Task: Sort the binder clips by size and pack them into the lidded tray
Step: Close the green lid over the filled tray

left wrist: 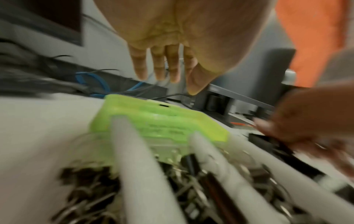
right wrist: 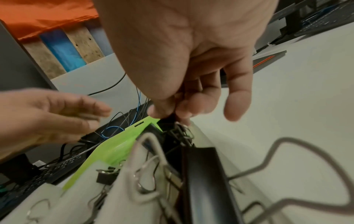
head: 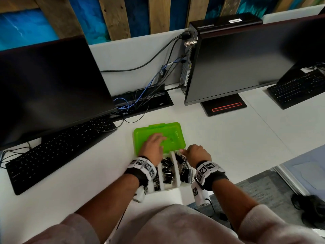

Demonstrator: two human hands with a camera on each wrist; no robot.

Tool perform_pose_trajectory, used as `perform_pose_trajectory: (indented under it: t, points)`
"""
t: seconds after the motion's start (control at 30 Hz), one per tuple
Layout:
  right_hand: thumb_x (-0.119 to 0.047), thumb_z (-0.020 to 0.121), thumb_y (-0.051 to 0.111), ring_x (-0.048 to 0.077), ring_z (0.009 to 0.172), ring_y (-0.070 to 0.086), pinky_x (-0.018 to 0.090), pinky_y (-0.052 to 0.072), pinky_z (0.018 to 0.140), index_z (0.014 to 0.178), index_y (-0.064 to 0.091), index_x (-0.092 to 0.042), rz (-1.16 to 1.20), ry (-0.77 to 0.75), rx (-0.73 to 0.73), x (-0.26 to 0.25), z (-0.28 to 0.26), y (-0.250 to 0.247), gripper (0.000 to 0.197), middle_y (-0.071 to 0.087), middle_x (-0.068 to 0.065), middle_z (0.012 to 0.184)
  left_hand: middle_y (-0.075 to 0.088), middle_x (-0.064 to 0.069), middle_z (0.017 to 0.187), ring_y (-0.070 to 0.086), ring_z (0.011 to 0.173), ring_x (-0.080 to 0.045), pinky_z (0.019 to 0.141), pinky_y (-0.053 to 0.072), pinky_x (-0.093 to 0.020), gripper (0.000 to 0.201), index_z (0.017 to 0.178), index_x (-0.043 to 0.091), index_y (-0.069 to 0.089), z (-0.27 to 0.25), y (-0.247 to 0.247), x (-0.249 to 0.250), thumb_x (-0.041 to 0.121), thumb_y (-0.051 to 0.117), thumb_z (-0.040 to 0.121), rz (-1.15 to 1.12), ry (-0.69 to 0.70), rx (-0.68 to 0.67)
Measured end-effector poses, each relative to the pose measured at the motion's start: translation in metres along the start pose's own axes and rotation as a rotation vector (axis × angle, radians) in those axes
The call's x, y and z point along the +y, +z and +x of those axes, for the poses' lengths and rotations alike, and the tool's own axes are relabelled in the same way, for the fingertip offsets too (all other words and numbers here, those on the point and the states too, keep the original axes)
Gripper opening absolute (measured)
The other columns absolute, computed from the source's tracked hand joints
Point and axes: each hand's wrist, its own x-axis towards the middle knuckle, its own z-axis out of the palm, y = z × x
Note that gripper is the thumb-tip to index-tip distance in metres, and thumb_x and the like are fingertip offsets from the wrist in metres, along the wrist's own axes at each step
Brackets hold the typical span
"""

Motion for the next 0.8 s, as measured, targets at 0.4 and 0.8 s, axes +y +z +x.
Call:
perform_pose_trajectory:
  t: [0.4,0.8]
  points:
    - [-0.043,0.089,0.056,0.035,0.100,0.061,0.039,0.051,0.083,0.107,0.059,-0.011,0.036,-0.110,-0.044,-0.011,0.001,-0.007,0.036,0.060,0.015,0.114,0.058,-0.020,0.125,0.056,0.113,-0.036,0.096,0.045,-0.038,0.069,0.143,0.009,0.024,0.001,0.000,-0.087,0.000,0.056,0.082,-0.210,-0.627,0.064]
    - [-0.032,0.096,0.044,0.035,0.074,0.072,0.043,0.059,0.072,0.096,0.058,0.001,0.340,0.158,-0.369,0.021,-0.016,-0.019,0.036,0.070,0.016,0.091,0.052,-0.005,0.112,0.060,0.100,-0.021,0.091,0.049,-0.036,0.041,0.114,0.016,0.055,-0.005,-0.030,-0.088,0.000,0.065,0.078,-0.506,-0.404,0.138]
